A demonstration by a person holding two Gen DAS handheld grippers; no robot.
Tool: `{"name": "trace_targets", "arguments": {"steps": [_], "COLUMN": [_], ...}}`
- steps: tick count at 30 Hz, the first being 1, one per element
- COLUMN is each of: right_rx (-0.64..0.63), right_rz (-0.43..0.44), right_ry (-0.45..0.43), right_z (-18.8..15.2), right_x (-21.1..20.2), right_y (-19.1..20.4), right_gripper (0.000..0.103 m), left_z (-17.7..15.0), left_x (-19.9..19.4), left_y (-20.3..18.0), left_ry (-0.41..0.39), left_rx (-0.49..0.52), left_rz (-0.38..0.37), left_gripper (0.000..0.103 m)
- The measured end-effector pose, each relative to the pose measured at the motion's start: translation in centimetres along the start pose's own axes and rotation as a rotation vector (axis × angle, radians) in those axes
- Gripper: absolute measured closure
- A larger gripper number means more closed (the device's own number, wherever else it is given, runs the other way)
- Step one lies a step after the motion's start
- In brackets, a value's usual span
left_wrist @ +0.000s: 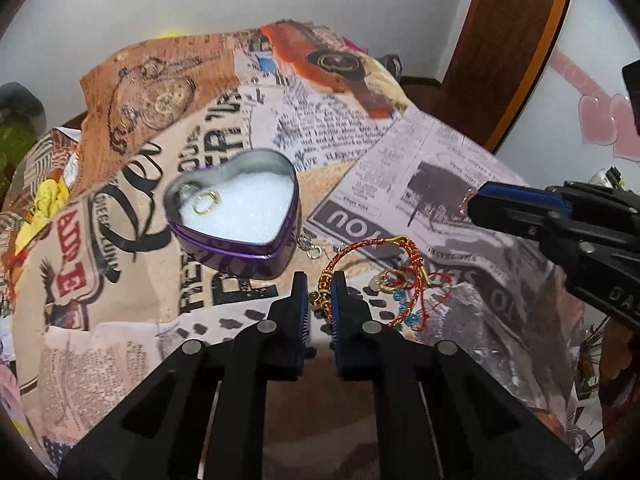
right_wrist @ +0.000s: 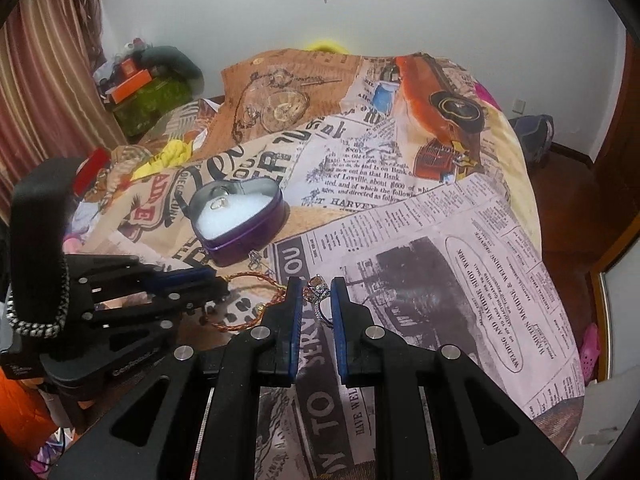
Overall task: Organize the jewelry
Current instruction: 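Close the left tool on the beaded bracelet and lift it, then carry the bracelet over the heart tin and lower it inside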
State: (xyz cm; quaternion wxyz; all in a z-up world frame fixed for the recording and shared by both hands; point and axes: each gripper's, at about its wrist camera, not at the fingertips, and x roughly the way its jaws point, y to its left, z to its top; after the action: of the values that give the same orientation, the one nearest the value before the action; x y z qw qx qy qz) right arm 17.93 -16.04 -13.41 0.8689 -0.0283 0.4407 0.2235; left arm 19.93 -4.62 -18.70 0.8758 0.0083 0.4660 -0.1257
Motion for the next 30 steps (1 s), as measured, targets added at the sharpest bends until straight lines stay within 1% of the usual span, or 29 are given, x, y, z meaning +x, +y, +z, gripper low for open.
{"name": "trace_targets", "arguments": {"steps": [8,16,23,30], "right_rx": [-0.027,-0.064,-0.099,-0.128], "right_rz": [0.004,0.018,0.036,0.057], "right_ry": [-0.040,-0.083,-0.103,-0.110], "right_z": [0.7,2.1,3.3,4.4], "right_x": [-1.5,-2.4,-2.0,-1.0], "right_y": [1.6,3.8,5.4,6.5], "right_gripper": [0.090,0.090,0.090,0.090], "left_z": [0.5,0.7,0.7,1.4], "left_x": [-4.3,-7.2,-8.4,-8.2], "left_y": [0.8,2.8,4.9,6.8], "left_ry": [-0.097,-0.168,-0.203,-0.219], "left_rx": [-0.012,-0.050,-0.086,-0.108], "left_rz": [0.028,0.052,0.079,0.105], "left_gripper": [0.093,0.093,0.093,0.093]}}
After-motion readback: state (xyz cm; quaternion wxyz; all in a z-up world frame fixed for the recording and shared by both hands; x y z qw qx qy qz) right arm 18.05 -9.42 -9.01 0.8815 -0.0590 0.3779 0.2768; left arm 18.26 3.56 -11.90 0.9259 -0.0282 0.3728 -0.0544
